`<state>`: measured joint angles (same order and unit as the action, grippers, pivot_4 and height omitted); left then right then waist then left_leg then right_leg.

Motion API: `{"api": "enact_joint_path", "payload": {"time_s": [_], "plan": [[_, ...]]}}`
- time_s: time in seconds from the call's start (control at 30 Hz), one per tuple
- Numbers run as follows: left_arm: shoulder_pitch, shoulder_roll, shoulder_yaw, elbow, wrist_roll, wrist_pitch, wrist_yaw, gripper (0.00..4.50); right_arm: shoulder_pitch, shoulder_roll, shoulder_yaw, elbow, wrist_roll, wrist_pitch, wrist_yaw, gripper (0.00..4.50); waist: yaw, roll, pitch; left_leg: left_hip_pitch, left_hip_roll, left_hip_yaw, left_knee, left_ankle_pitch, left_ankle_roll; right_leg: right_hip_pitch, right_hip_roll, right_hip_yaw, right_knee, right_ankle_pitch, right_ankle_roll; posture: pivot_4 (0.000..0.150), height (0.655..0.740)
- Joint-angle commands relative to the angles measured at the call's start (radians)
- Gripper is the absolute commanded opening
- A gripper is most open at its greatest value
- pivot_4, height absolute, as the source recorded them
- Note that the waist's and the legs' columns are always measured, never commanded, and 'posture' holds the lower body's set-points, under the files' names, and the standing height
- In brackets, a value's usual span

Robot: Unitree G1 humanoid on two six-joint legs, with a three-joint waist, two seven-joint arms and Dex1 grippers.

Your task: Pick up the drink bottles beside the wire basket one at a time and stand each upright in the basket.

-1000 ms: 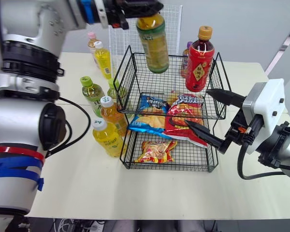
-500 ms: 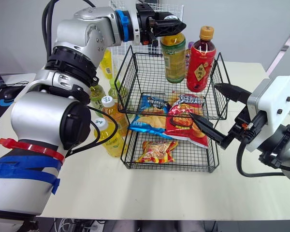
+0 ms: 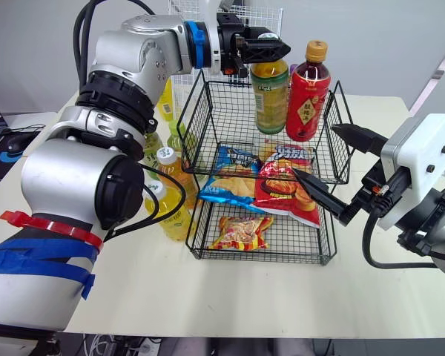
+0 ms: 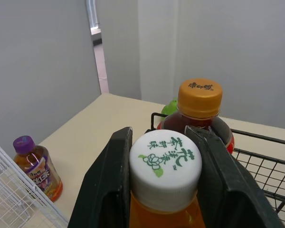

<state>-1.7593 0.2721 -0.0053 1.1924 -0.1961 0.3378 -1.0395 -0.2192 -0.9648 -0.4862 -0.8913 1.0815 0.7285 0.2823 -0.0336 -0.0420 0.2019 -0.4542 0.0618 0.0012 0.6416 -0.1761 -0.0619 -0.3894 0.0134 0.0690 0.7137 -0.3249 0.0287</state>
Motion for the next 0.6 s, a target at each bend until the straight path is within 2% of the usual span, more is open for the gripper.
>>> {"api": "enact_joint_path", "payload": {"time_s": [0.03,0.23,0.43,0.6], "plan": [[-0.064,0.010,0.027,-0.023,0.006,-0.026,-0.017,2.58,-0.014,-0.007,-0.013,-0.016,-0.007,-0.027,-0.013,4.50,0.000,0.000,0.000,0.000,0.000,0.000,0.000,0.000,0.000,0.000,0.000,0.000,0.000,0.000,0.000,0.150,0.7360],[-0.051,0.046,0.021,-0.068,0.017,-0.012,-0.084,4.42,-0.007,-0.007,-0.017,-0.023,-0.008,-0.031,-0.012,4.50,-0.001,0.000,0.000,0.001,0.000,0.000,0.000,0.000,0.000,0.000,0.000,0.000,0.000,0.000,0.000,0.150,0.7360],[0.001,0.128,0.002,-0.185,0.031,-0.004,-0.184,4.47,-0.007,-0.017,-0.020,-0.020,-0.008,-0.036,0.013,4.50,-0.002,0.001,0.000,0.001,0.000,0.000,0.000,0.000,0.000,0.000,0.000,0.000,0.001,0.000,0.000,0.150,0.7360],[0.082,0.224,0.014,-0.324,0.034,0.008,-0.194,4.47,-0.007,-0.025,-0.011,-0.019,-0.012,-0.049,0.049,4.50,-0.001,0.001,-0.001,0.002,0.001,0.000,0.000,0.000,0.000,0.001,0.000,0.000,0.002,0.000,0.000,0.150,0.7360]]}}
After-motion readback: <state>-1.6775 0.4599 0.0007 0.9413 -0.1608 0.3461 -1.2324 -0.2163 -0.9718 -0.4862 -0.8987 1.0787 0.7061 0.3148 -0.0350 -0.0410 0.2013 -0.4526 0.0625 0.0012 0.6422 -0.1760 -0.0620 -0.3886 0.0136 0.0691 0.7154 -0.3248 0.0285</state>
